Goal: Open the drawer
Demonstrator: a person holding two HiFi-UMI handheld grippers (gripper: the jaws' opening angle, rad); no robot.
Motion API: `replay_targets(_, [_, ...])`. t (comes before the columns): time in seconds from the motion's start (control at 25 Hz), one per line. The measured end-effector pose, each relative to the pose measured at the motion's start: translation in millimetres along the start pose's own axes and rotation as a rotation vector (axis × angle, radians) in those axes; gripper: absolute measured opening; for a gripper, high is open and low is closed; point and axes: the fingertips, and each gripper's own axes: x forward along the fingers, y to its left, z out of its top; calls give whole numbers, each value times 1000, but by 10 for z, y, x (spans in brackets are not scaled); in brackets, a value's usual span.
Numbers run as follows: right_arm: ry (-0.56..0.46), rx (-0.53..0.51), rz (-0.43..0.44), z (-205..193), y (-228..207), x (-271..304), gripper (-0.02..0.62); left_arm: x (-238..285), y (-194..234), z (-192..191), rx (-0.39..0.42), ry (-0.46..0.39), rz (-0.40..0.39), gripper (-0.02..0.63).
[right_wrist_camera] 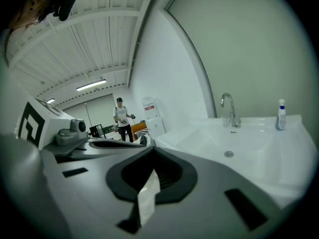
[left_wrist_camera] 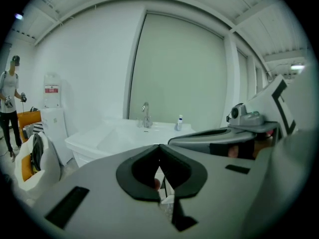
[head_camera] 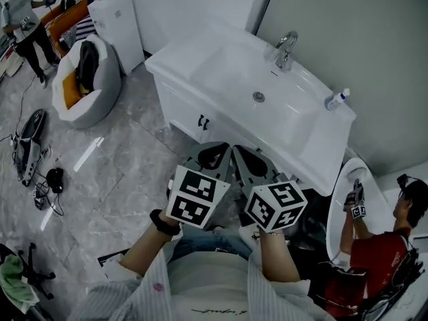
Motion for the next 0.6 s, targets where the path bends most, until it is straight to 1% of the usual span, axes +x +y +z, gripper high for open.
replay_targets(0.28, [-41,-16,31,189,152,17,8,-123,103,181,13,-44,1,17])
replay_targets(0.6, [-85,-8,8,307,113,11,8,-23,162,233,29,-56,-29,17])
